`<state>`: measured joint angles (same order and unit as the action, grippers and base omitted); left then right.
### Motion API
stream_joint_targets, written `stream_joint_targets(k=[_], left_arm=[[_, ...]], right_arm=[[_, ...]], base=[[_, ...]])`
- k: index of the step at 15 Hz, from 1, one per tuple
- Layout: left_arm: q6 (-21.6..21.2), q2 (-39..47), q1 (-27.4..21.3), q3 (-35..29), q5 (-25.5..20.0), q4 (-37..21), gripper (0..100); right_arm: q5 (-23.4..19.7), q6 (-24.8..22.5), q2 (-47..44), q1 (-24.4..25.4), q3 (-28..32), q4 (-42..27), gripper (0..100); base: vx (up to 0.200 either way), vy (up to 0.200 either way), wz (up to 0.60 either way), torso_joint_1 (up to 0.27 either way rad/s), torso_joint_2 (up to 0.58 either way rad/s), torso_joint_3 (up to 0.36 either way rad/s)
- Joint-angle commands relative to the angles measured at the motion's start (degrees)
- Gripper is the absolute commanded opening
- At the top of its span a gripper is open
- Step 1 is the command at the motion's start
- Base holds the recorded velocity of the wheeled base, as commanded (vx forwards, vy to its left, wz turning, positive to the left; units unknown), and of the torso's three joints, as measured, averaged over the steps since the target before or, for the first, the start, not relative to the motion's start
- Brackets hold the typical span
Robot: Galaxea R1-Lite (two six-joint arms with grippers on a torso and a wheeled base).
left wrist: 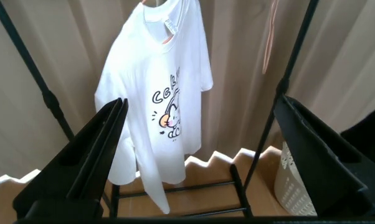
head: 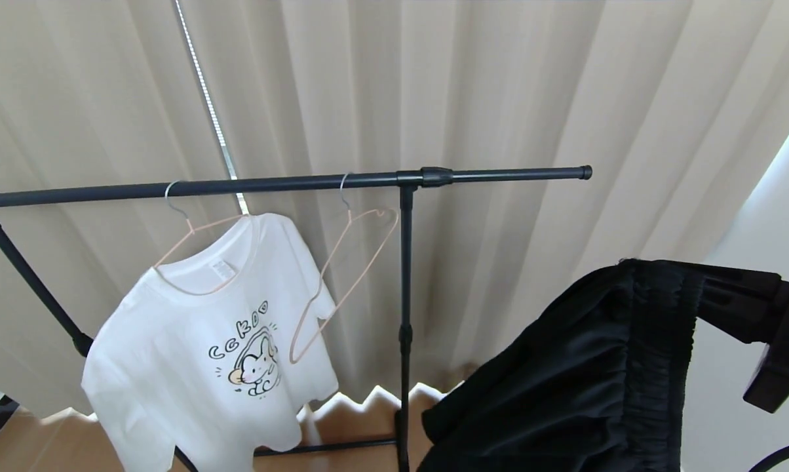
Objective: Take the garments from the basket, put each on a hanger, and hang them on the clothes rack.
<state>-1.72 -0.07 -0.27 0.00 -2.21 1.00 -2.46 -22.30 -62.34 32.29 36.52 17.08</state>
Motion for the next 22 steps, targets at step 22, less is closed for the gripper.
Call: stream_joint_targets(k=[22], left_arm=[[-0.04, 0.07, 0.00, 0.00, 0.01, 0.06, 100]], right_arm=[[-0.35, -0.20, -0.50, -0.39, -0.49, 0.50, 0]], base=[[-0.064, 0.082, 0.00, 0.001, 0.00, 0.002]])
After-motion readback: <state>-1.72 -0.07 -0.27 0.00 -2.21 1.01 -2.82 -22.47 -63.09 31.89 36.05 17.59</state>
